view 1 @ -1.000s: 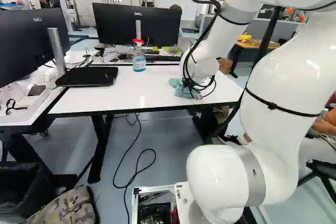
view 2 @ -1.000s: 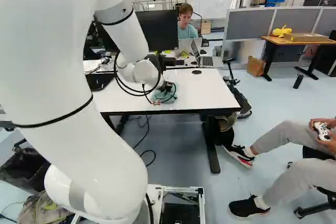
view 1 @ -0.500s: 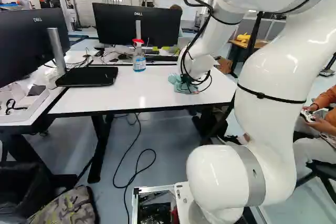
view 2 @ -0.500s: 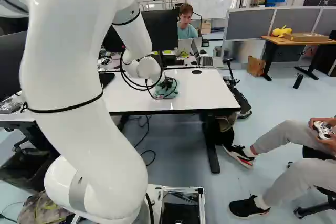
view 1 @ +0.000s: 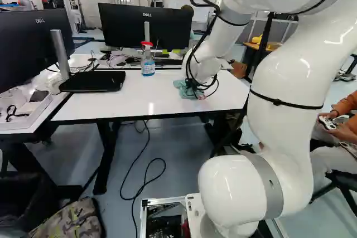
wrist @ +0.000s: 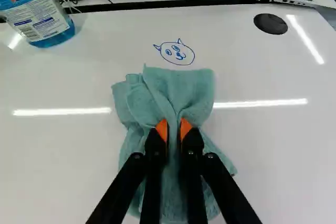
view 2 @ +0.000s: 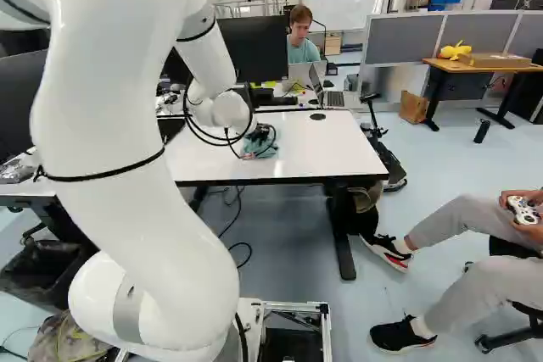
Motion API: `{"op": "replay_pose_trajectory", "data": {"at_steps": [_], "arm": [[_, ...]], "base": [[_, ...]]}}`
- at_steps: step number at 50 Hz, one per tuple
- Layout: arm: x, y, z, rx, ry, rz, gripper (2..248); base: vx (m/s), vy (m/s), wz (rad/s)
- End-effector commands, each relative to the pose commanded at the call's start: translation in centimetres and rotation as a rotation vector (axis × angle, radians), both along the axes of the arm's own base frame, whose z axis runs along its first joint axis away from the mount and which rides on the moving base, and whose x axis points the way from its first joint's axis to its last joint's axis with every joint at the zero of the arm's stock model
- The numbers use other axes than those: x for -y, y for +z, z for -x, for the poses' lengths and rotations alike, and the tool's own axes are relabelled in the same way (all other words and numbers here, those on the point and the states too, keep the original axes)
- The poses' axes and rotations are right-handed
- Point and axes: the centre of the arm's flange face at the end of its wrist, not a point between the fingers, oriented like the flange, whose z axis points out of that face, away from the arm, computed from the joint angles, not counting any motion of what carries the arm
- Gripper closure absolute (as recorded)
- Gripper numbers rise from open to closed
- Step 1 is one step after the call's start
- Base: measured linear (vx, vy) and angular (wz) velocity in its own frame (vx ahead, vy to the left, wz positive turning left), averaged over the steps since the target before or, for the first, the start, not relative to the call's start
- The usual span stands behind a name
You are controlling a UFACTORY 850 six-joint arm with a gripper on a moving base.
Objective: Clean the table with the green towel
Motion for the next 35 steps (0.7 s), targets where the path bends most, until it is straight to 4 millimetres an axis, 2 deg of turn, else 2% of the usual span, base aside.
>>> {"op": "replay_pose_trajectory", "data": {"at_steps": [15,35], "arm": [[-1.2,0.1,2.7,-0.008,0.025,0.000,202],[-1.3,0.1,6.7,-0.016,0.028,0.000,202]], "base": [[0.000,0.000,0.000],[0.000,0.000,0.000]]}}
